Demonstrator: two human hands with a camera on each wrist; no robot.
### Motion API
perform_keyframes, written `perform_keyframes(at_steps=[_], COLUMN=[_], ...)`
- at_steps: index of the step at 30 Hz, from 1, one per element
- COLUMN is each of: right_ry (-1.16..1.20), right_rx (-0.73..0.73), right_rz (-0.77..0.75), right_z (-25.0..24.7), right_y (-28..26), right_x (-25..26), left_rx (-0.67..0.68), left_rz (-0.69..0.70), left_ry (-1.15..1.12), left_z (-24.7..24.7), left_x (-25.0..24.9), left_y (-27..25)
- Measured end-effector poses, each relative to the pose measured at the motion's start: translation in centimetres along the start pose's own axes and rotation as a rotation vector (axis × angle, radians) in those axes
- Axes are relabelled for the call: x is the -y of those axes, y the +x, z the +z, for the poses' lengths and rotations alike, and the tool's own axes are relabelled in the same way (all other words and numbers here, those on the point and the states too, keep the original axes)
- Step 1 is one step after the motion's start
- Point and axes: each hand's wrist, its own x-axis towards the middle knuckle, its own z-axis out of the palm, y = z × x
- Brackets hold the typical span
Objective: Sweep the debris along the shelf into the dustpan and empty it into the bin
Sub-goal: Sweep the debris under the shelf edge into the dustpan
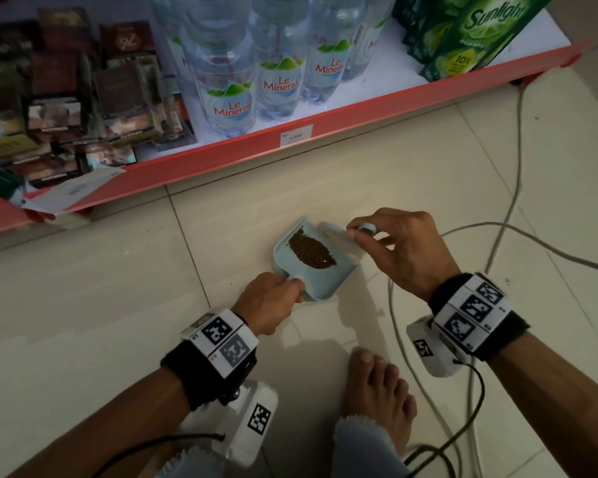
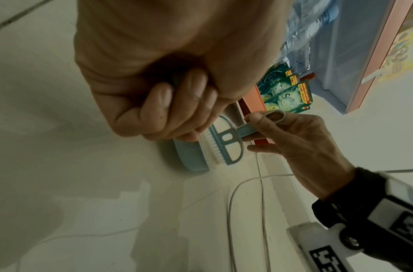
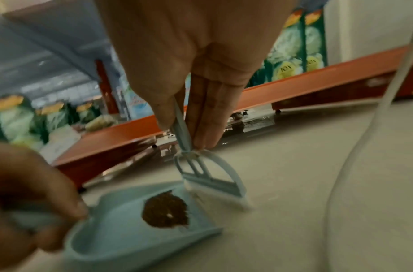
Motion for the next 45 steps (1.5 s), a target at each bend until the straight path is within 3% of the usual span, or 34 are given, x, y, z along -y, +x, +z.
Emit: perform_keyframes(at_steps=[2,5,8,10,14,16,19,22,24,29,32,35,39,43,45], right_ry=[0.088,0.021,-0.109,-0.062,0.082,0.005,-0.126,0.014,0.096,-0.162,-0.274,-0.158,0.097,-0.075,-0.189], right_rx=[-0.054,-0.107,-0.011,0.027,-0.099,-0.125,-0.030,0.022,-0.029,-0.150,0.044,0.194,0.099,-0.037,-0.019], right_rz=[0.028,0.015,-0.013,-0.029,0.023,0.006,-0.004,-0.023,-0.008,0.001,-0.016,-0.030,-0.015,0.020,0.027], right_z=[0.0,-0.1,0.1,0.3,0.2,0.2,0.3,0.5,0.3,-0.4,-0.3,0.0,-0.7,-1.0,-0.8], right_y=[0.1,0.4,0.4,0.2,0.3,0.4,0.4,0.1,0.4,2.6,2.8,2.2,1.9,2.1,2.0], right_x=[0.4,0.3,0.2,0.6,1.1,0.9,0.7,1.1,1.2,0.0,-0.1,0.6,1.4,0.5,0.0], left_rx=[0.000,-0.001,-0.012,-0.018,-0.009,-0.011,-0.017,-0.017,-0.015,-0.021,-0.018,-0.025,-0.025,-0.019,-0.015], left_rz=[0.002,0.003,0.005,0.003,0.007,0.004,0.000,0.000,0.000,0.007,-0.004,-0.010,-0.014,0.002,0.010], left_ry=[-0.005,-0.009,0.000,0.000,-0.006,-0.011,-0.014,-0.017,-0.026,-0.028,-0.032,-0.037,-0.034,-0.027,-0.030], left_z=[0.0,0.1,0.0,-0.1,-0.2,-0.2,-0.3,-0.4,-0.5,-0.4,-0.4,-0.5,-0.4,-0.4,-0.5], left_x=[0.1,0.4,0.7,0.8,1.0,1.1,1.1,1.2,1.3,1.5,1.5,1.5,1.7,1.8,1.9], left_y=[0.0,-0.1,-0.2,-0.2,-0.2,-0.2,-0.3,-0.3,-0.3,-0.2,-0.2,-0.1,0.0,0.1,0.1])
